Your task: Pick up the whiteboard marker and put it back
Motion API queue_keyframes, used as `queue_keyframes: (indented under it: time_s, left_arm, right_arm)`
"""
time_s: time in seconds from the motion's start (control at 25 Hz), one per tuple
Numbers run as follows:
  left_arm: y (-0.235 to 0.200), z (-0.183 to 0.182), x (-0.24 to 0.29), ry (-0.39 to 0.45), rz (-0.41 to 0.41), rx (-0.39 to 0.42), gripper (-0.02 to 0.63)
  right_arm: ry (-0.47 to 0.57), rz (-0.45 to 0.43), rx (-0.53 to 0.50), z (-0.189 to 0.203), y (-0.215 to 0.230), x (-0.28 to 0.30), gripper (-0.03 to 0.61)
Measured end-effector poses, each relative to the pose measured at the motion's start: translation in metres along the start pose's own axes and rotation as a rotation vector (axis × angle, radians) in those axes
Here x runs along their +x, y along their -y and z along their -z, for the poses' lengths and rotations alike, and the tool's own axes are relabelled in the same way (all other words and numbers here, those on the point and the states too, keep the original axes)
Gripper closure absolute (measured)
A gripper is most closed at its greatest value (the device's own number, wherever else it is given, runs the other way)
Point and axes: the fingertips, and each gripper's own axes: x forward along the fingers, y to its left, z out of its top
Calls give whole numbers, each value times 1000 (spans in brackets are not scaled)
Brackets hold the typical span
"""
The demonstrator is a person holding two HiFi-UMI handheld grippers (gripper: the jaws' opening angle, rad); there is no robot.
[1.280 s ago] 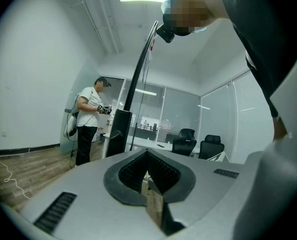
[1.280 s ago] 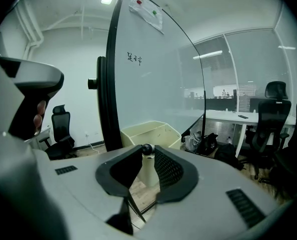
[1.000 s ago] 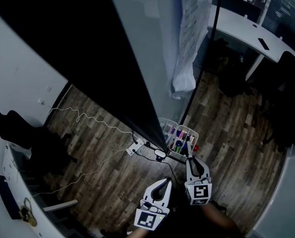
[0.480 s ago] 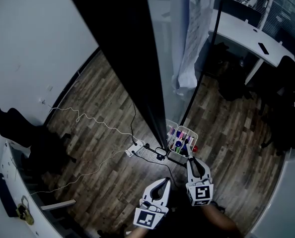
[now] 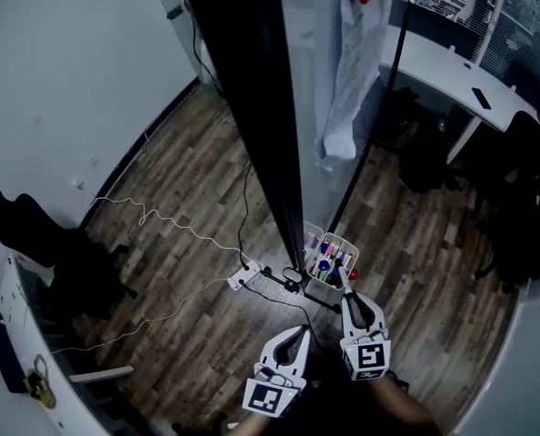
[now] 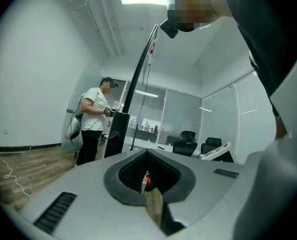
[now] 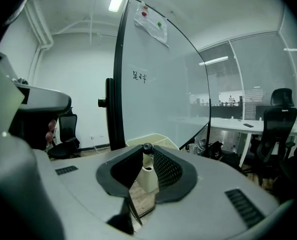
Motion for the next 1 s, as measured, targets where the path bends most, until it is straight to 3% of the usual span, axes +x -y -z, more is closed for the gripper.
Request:
queue_keyframes:
  time_s: [1.0]
  left_arm:
    - [25,-19,-1,68,-7,68,606]
  right_arm:
    - [65,-48,14,-21,14,-45,502]
